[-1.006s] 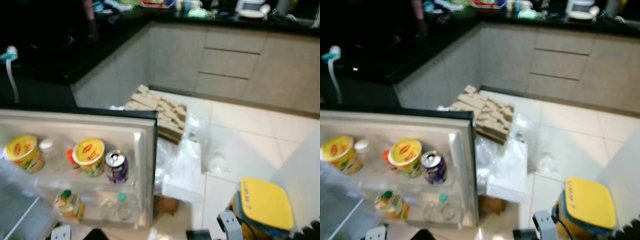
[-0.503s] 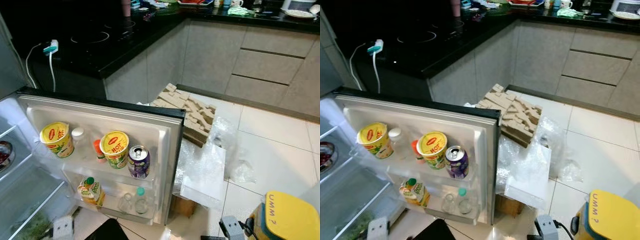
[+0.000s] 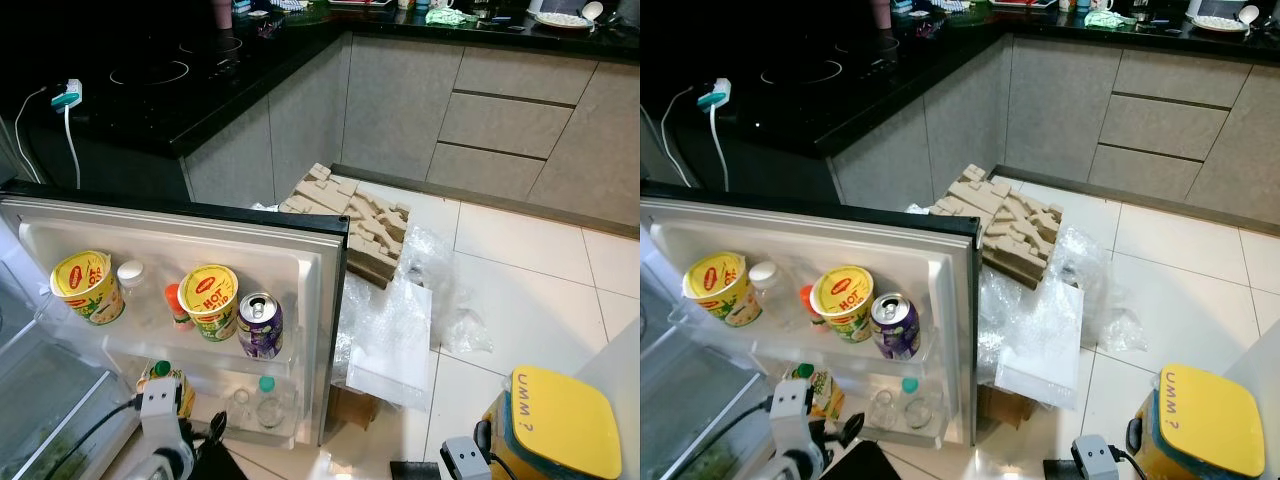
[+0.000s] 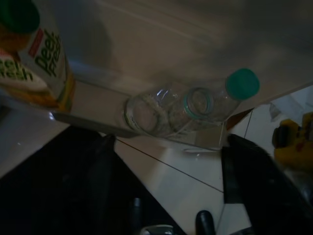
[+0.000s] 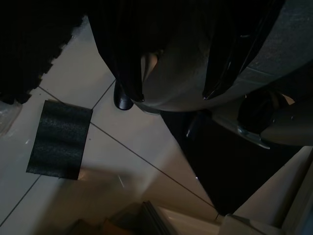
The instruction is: Restocking fridge
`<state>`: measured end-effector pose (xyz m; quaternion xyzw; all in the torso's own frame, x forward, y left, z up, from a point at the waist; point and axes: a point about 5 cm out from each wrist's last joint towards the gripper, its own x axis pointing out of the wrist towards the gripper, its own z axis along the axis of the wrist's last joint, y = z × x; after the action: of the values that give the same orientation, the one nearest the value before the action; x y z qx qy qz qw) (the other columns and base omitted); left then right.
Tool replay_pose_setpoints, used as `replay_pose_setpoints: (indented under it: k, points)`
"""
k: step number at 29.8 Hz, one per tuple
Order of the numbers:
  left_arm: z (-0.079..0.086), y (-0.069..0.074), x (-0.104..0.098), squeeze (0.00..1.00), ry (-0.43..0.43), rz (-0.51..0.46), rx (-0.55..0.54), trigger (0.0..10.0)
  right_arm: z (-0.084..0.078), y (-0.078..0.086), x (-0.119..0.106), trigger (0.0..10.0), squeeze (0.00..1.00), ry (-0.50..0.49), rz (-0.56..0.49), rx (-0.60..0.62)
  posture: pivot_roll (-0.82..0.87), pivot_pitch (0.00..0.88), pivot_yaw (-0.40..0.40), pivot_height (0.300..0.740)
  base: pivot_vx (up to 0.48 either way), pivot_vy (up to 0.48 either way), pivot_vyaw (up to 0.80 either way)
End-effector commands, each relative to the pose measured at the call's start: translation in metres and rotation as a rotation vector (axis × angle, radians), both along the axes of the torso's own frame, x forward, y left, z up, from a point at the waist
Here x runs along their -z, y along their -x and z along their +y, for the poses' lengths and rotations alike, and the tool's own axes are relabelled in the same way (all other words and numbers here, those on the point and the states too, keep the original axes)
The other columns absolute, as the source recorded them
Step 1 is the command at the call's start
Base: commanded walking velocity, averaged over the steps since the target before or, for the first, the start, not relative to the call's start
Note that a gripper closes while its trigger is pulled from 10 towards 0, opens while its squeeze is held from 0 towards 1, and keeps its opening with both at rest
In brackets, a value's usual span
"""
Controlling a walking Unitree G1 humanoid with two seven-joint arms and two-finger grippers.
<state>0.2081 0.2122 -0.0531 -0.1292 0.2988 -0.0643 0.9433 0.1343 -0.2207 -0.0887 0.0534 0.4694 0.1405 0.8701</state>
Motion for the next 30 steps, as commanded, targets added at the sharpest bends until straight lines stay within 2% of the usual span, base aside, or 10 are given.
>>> replay_pose_setpoints:
  k: [1,8,9,10,11,19,20,24,25,30]
  points:
    - [0.008,-0.004,-0.005,0.00,-0.046,-0.016,0.022,0.0,0.002,0.003,0.001,10.0,0.00,-0.012,-0.006,0.004,-0.05,0.061,0.003,0.740,0.000,0.000,0.00]
    - [0.007,-0.017,-0.013,0.00,-0.053,-0.057,0.037,0.0,0.002,0.008,0.002,10.0,0.00,-0.021,-0.010,0.008,-0.06,0.100,0.016,0.740,0.000,0.000,0.00]
    - [0.005,-0.020,-0.014,0.00,-0.051,-0.061,0.045,1.4,0.002,0.010,0.002,10.0,0.00,-0.023,-0.009,0.010,-0.06,0.111,0.018,0.740,0.000,0.000,0.00]
    - [0.005,-0.020,-0.014,0.00,-0.051,-0.061,0.045,1.4,0.002,0.010,0.002,10.0,0.00,-0.023,-0.009,0.010,-0.06,0.111,0.018,0.740,0.000,0.000,0.00]
    - [0.002,-0.022,-0.015,0.00,-0.052,-0.064,0.061,10.0,0.002,0.013,0.003,10.0,0.00,-0.025,-0.006,0.008,-0.06,0.120,0.019,0.740,0.000,0.000,0.00]
    - [-0.006,-0.027,-0.016,0.00,-0.062,-0.059,0.102,10.0,0.001,0.023,0.005,10.0,0.00,-0.029,0.008,0.006,-0.07,0.152,0.029,0.740,0.000,0.000,0.00]
    - [-0.009,-0.027,-0.015,1.00,-0.043,-0.053,0.115,10.0,0.001,0.027,0.006,10.0,0.00,-0.031,0.010,0.005,-0.07,0.164,0.034,0.740,0.000,0.000,0.00]
    - [-0.014,-0.028,-0.016,1.00,-0.060,-0.057,0.147,10.0,0.001,0.031,0.006,10.0,0.00,-0.035,0.014,0.006,-0.07,0.175,0.039,0.740,0.000,0.000,0.00]
    - [-0.015,-0.031,-0.017,0.08,-0.066,-0.064,0.151,10.0,0.001,0.032,0.007,10.0,0.00,-0.036,0.016,0.005,-0.07,0.180,0.041,0.740,0.000,0.000,0.00]
    - [-0.019,-0.037,-0.021,0.00,-0.063,-0.084,0.156,10.0,0.001,0.037,0.008,10.0,0.00,-0.038,0.021,0.002,-0.08,0.187,0.043,0.740,0.000,0.000,0.00]
